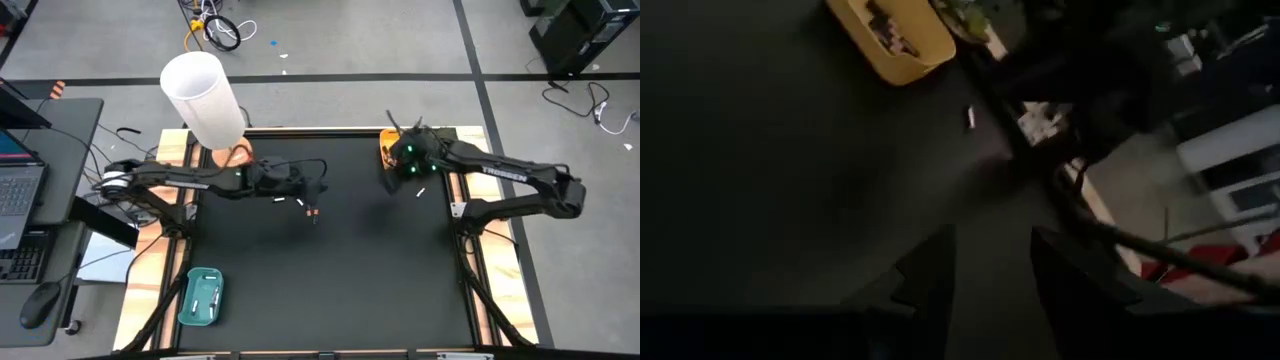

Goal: Sort batteries
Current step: Put the right black battery into the yellow bin

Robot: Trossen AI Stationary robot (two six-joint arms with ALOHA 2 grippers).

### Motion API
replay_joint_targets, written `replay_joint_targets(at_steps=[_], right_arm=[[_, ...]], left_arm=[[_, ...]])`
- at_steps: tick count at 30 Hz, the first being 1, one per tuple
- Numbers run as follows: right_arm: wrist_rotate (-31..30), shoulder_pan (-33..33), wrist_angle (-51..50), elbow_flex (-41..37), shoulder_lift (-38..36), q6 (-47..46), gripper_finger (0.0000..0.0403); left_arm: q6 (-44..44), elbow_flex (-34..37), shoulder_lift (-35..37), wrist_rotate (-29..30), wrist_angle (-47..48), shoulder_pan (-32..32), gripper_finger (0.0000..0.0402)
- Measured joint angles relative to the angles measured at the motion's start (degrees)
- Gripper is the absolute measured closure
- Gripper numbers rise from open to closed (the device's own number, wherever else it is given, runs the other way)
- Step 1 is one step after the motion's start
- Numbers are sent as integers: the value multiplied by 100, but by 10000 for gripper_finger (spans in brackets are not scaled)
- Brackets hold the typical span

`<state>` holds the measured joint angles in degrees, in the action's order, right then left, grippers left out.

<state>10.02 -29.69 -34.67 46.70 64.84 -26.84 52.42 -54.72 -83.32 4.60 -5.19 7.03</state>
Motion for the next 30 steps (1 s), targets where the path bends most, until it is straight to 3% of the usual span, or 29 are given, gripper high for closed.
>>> replay_joint_targets(at_steps=[5, 10, 14, 17, 22, 24, 30], right_arm=[[-109, 705, -305, 7, -465, -120, 275], [-151, 518, -948, 7, -645, 118, 275], [-117, 456, -718, 4, -593, 235, 275], [-122, 571, -442, 4, -467, 235, 275], [-129, 600, 33, 4, -142, 118, 275], [-113, 603, 117, 4, -67, 101, 275], [11, 752, 157, 2, -37, 246, 275]], left_arm=[[-81, -4, 682, -54, 1563, -36, 255], [-32, -2, 807, -318, 2724, -31, 255], [228, -2, 541, -526, 3439, -29, 255], [518, -2, 323, -743, 3471, -31, 255], [1050, -2, -218, -1133, 2466, -240, 255], [1320, -93, -491, -1051, 2239, -349, 255], [1535, -1120, -1412, -350, 2872, -646, 255]])
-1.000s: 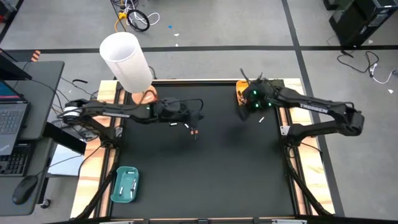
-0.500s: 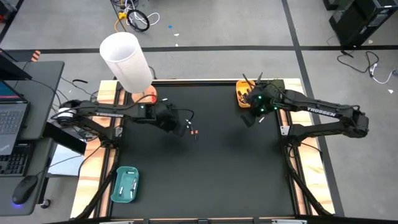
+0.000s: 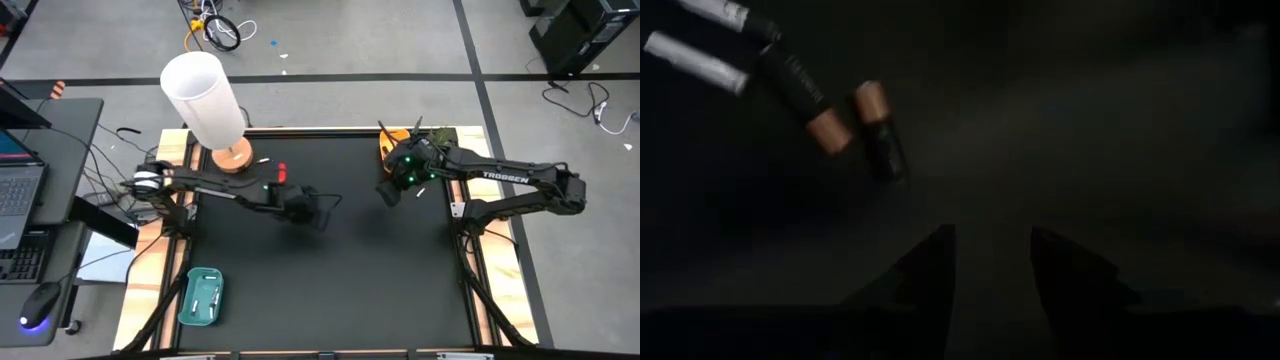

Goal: Sort batteries
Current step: Put the right black battery into the yellow bin

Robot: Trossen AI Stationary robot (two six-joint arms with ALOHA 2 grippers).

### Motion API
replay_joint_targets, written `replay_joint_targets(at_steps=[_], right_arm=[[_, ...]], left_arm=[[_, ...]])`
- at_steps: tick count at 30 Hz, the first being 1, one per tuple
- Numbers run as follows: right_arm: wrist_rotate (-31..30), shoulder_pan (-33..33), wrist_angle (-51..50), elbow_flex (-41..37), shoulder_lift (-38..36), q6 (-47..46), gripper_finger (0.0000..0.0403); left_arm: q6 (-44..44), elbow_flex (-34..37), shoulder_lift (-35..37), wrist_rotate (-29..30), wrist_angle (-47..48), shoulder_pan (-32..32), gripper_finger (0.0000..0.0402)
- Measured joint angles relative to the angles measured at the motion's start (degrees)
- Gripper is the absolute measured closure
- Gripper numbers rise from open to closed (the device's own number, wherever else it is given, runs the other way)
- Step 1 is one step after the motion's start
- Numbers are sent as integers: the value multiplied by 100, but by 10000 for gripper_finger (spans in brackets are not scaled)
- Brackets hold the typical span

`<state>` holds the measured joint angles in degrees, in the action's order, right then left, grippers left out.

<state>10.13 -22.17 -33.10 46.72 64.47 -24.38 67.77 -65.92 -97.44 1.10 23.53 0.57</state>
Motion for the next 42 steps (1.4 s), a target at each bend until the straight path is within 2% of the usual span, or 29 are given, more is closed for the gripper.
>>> replay_joint_targets(at_steps=[4, 10, 15, 19, 28, 42], right_arm=[[41, 67, 5, 0, -7, 316, 275], [282, 80, -54, 0, -10, 537, 275], [304, 76, -168, 0, -196, 538, 275], [304, -15, -168, 0, -379, 607, 275], [304, -131, -177, 0, -726, 616, 275], [305, -131, -260, 0, -942, 599, 275]], left_arm=[[-18, -853, -693, 476, 606, -37, 255], [-168, -1861, -1654, 755, 1270, -19, 255], [-164, -2388, -1992, 1117, 1972, -29, 255], [-122, -2506, -2005, 1415, 2090, -20, 255], [-1, -2379, -2013, 1202, 2249, 248, 255], [-151, -2377, -2013, 1168, 2415, 283, 255]])
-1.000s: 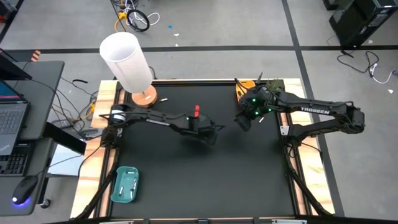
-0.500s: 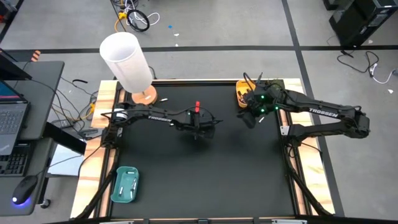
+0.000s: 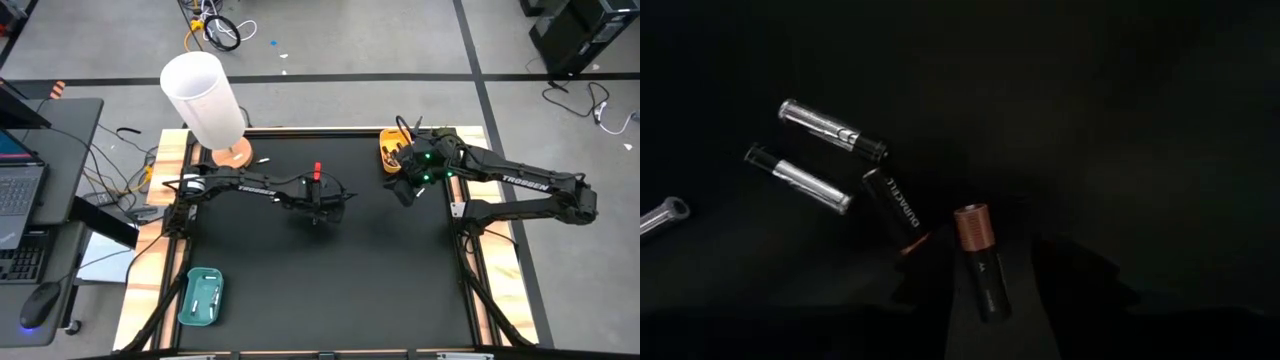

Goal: Sort batteries
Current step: Put the right black battery into the yellow bin

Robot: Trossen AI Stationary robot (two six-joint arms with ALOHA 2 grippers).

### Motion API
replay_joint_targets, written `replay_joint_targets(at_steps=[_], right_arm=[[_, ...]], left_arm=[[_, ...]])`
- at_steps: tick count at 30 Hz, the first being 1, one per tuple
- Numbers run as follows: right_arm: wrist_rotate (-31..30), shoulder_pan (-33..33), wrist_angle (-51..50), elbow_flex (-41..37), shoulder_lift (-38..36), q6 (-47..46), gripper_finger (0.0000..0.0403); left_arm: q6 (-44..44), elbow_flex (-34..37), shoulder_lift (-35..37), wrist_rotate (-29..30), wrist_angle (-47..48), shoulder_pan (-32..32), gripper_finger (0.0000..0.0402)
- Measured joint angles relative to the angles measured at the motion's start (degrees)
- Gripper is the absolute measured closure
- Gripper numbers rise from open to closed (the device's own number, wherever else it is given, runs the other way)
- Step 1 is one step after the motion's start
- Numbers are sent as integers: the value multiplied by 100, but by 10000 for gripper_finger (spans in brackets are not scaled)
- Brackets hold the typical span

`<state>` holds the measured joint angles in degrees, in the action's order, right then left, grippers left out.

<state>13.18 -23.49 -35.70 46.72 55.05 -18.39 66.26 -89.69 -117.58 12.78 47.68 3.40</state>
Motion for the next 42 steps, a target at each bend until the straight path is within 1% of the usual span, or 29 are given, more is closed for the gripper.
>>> replay_joint_targets(at_steps=[10, 13, 15, 24, 27, 32, 34, 37, 42], right_arm=[[1, 0, 7, 0, 0, -4, 275], [1, 0, 7, 0, 0, -7, 275], [1, 9, 11, 0, 0, -74, 275], [3, 20, 36, 0, -101, -116, 275], [3, 20, 37, 0, -114, -136, 275], [3, 20, 53, 0, -118, -136, 275], [3, 20, 53, 0, -118, -136, 275], [-1, 20, 52, 0, -118, -136, 275], [-3, 20, 52, 0, -118, -136, 275]], left_arm=[[-205, 2, -18, -15, 18, 2, 255], [-293, 2, -121, -189, -37, 4, 255], [-375, 2, -228, -213, -172, -2, 255], [-485, 2, -371, -431, -164, -51, 255], [-832, 3, -408, -639, -356, -57, 256], [-1236, 0, -420, -798, -366, -128, 282], [-1360, 0, -420, -804, -357, -156, 303], [-1521, 0, -420, -814, -347, -179, 349], [-1655, -2, -420, -725, -365, -240, 353]])
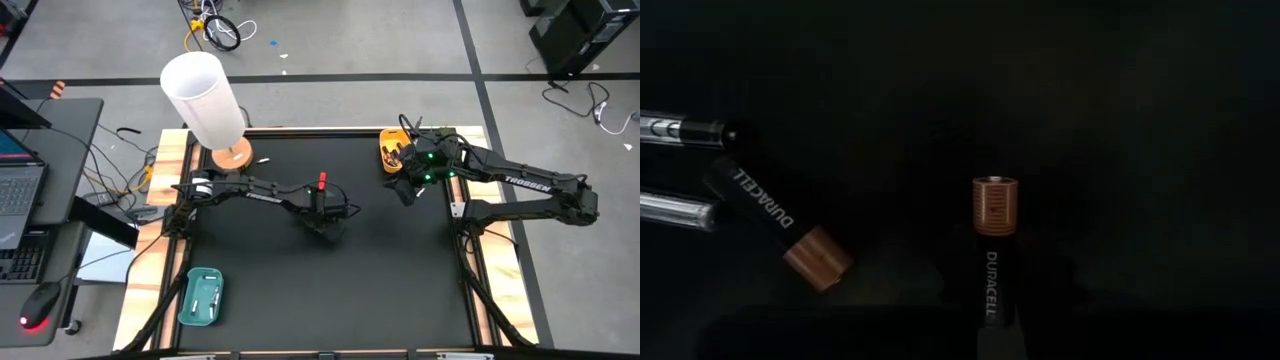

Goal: Sort batteries
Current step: Put the right black battery into the yellow bin

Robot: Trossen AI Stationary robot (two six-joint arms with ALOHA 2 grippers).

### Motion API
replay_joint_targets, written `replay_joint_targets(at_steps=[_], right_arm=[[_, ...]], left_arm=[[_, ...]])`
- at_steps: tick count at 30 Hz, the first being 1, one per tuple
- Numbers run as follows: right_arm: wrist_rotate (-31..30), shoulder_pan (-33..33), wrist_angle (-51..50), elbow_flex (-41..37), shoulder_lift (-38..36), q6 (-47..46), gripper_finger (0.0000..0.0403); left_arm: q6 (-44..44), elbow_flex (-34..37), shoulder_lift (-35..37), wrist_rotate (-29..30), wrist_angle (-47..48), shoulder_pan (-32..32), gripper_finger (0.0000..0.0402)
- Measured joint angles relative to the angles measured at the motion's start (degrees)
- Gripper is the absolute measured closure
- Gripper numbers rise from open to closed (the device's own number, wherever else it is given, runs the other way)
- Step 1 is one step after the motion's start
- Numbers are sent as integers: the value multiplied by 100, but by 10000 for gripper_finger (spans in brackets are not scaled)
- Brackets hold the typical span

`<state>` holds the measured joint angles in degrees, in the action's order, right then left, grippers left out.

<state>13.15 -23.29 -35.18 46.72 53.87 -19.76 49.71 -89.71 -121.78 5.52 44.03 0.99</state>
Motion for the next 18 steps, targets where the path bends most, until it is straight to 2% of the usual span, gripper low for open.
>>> replay_joint_targets(at_steps=[7, 12, 18], right_arm=[[-5, 0, -2, 0, 0, -103, 275], [-107, -3, -2, 0, 0, -346, 275], [-128, -4, 355, 0, -169, -622, 275]], left_arm=[[11, -227, 9, 190, -91, -9, 353], [-483, -824, 19, 558, -452, -9, 353], [-917, -1202, 25, 956, -943, 6, 353]])
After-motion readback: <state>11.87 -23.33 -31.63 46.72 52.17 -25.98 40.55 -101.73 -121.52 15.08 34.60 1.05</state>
